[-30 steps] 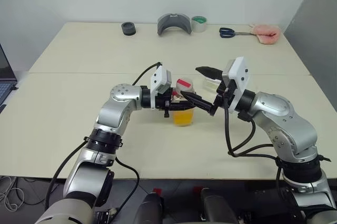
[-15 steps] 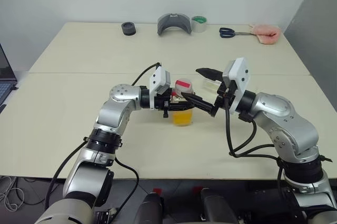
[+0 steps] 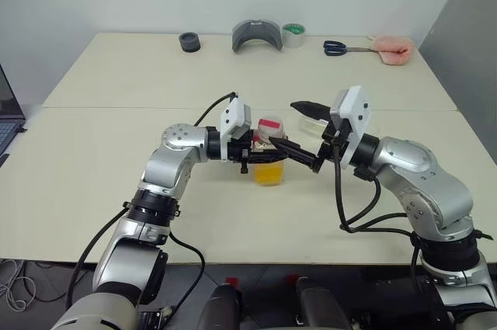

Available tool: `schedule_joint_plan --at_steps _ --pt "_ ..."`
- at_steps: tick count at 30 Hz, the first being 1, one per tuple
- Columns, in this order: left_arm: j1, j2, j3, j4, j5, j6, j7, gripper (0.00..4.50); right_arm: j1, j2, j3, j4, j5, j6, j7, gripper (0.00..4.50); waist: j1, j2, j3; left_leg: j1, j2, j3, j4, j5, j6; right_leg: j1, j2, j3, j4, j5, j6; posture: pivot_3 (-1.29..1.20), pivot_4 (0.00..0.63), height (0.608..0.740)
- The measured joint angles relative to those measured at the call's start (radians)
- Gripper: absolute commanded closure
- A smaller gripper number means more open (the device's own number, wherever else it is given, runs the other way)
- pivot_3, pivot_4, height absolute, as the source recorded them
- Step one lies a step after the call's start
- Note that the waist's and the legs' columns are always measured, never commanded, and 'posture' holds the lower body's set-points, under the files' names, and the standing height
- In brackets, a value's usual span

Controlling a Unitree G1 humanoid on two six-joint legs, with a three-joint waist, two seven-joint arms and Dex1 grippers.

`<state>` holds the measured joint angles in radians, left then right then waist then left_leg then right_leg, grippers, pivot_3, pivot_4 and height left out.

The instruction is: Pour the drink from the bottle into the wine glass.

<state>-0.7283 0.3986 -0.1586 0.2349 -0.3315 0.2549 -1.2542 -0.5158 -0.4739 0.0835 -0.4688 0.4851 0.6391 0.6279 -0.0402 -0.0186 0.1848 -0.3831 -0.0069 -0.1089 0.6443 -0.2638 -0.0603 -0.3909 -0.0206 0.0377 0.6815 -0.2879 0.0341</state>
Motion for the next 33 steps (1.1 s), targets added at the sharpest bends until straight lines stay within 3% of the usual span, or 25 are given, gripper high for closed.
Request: schedule_joint_plan --at_steps 12,22,33 --pt "0.000 0.000 0.000 0.000 0.000 0.001 0.003 2.81 0.015 -0.037 -0.014 -0.080 0.096 0.074 0.020 0.00 0.000 0.000 0.000 0.000 0.000 0.000 0.000 0.000 0.000 0.000 0.000 0.000 0.000 0.000 0.000 0.00 0.150 0.740" --pt "0.000 -0.001 0.000 0.000 0.000 0.001 0.003 2.81 -0.028 -0.009 0.050 -0.027 -0.035 0.020 -0.028 0.00 0.001 0.000 0.000 0.000 0.000 0.000 0.000 0.000 0.000 0.000 0.000 0.000 0.000 0.000 0.000 0.00 0.150 0.740" --pt "0.004 0.000 0.000 -0.001 0.000 0.003 0.006 2.81 -0.053 0.032 0.058 0.006 -0.078 -0.001 -0.039 0.00 0.000 0.000 0.000 0.000 0.000 0.000 0.000 0.000 0.000 0.000 0.000 0.000 0.000 0.000 0.000 0.00 0.150 0.740"
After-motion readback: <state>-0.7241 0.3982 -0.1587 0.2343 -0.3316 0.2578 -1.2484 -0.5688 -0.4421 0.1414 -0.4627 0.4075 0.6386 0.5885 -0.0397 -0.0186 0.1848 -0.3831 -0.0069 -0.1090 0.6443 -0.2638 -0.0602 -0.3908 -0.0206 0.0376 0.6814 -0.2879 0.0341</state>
